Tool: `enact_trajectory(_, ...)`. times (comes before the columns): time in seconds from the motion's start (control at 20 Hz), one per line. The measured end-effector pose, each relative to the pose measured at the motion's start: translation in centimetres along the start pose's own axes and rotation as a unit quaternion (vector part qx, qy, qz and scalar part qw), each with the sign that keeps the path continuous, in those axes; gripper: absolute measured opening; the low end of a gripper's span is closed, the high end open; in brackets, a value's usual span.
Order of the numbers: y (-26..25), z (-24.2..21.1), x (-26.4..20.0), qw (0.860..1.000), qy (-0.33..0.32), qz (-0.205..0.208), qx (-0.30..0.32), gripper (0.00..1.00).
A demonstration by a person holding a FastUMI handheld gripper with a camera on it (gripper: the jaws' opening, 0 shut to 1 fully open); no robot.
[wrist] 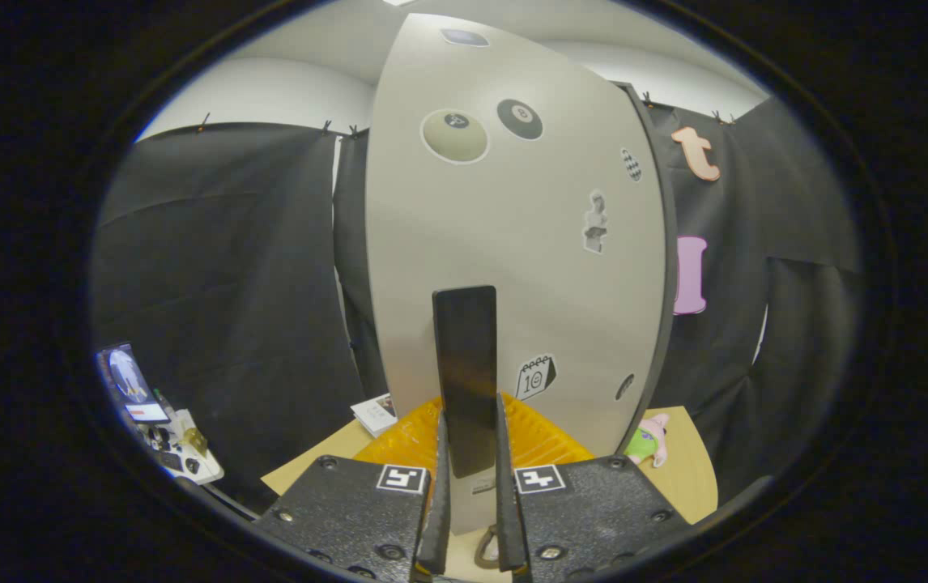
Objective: Open the shoe cabinet door, grab the shoes and put them into the shoe cabinet, then close the shoe cabinet door.
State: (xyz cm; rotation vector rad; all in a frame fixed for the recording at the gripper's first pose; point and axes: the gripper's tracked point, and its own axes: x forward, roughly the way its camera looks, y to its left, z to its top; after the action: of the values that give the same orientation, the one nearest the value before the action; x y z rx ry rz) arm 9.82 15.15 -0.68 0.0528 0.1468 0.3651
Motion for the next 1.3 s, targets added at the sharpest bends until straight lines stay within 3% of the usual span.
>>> enact_trajectory(0.45,-9.3,-0.8,-8.7,1.0,0.007,-0.009,0.002,0.22)
enact_trajectory(0.8,-16.7,-1.0,-11.5,0.998,0.011,-0.048,-0.026,0.08)
enact_trajectory(1.0,-20.2,-1.0,-12.6,0.997,0.009,-0.073,-0.031,0.07)
enact_trajectory(1.2,-19.6,-2.6,-12.9,0.999,0.022,-0.023,0.0,0.07)
enact_trajectory(1.3,-20.6,-2.6,-12.8,0.999,0.021,-0.028,-0.008,0.07)
